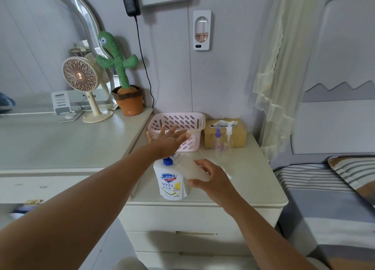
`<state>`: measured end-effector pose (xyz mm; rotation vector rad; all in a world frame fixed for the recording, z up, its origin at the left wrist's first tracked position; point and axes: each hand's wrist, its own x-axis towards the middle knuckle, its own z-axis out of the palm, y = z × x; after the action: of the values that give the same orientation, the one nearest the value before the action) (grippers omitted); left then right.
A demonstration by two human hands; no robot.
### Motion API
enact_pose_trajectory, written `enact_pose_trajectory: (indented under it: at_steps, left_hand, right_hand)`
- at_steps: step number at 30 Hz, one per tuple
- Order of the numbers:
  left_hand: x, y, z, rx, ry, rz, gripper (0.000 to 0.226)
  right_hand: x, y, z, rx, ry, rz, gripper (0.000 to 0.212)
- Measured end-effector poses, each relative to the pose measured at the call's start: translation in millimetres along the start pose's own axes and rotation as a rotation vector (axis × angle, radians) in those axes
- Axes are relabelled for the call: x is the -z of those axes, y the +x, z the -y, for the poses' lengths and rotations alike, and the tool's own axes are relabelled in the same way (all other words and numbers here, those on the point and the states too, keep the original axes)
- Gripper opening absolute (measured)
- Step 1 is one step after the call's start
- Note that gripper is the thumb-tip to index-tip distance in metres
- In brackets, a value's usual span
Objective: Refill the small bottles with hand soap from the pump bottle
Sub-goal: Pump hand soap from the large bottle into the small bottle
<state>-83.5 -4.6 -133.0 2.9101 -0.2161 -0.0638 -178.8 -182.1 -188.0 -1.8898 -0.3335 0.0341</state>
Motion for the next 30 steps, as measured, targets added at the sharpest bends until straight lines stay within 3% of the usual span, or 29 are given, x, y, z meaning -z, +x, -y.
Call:
enact_pose_trajectory:
  at_steps: [5, 13, 21, 30]
  left_hand:
    - [-12.0, -3.5, 3.8, 0.021, -0.017, -0.009, 0.058]
    - [3.1, -2.8, -2.7, -0.004, 0.146, -0.041, 0.058]
    - [-10.7, -4.1, 2.7, 0.026, 0.03, -0.004, 0.057]
    - [2.4, -2.7, -1.1, -0.003, 0.142, -0.012, 0.059]
  right_hand:
    - [-3.5, -1.8, -4.3, -0.02, -0.004, 0.01, 0.048]
    - [-0.4, -1.9, 0.8, -0.009, 0.009, 0.0, 0.042]
    - [-2.6, -0.8, -4.8, -0.014, -0.016, 0.006, 0.047]
    - [-2.2, -1.5, -1.8, -0.018, 0.017, 0.002, 0.042]
